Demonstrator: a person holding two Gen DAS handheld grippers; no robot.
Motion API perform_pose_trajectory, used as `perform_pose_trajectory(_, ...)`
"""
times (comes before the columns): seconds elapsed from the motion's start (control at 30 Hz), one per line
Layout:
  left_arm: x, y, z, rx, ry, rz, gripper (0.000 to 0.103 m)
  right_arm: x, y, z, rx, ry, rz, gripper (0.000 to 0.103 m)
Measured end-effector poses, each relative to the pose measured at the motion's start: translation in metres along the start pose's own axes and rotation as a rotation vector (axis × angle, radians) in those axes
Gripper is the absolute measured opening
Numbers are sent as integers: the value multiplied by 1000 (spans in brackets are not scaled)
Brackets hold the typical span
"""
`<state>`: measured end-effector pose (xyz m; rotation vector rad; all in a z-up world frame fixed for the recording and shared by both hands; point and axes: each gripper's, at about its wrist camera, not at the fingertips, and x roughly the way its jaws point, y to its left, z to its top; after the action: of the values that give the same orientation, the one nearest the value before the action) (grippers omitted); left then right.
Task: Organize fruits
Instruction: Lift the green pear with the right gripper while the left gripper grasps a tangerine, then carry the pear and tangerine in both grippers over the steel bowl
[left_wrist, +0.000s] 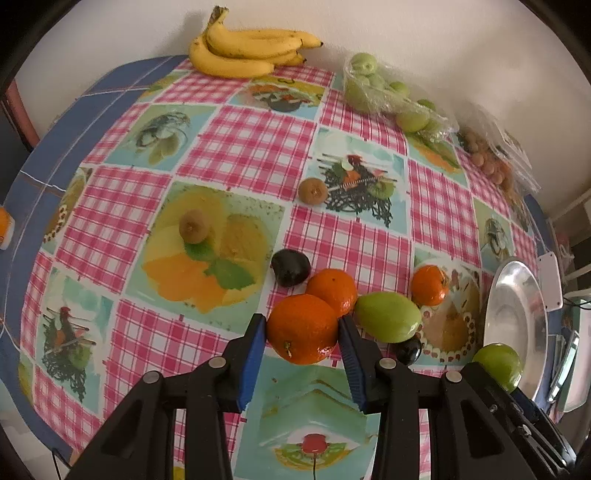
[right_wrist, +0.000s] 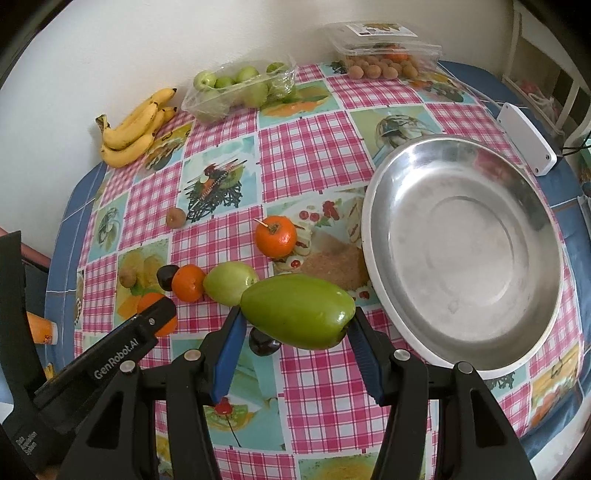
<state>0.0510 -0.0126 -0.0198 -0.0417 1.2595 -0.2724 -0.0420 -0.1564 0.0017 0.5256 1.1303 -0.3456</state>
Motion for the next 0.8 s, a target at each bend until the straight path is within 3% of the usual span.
perform_pose_trajectory(0.4, -25, -15, 11, 31, -66, 15, 42, -16, -18, 10, 24, -18, -10, 58)
perform_pose_trajectory(0.8, -26, -87, 12, 197, -64, -10, 42, -30, -104, 18, 221, -39, -97, 58)
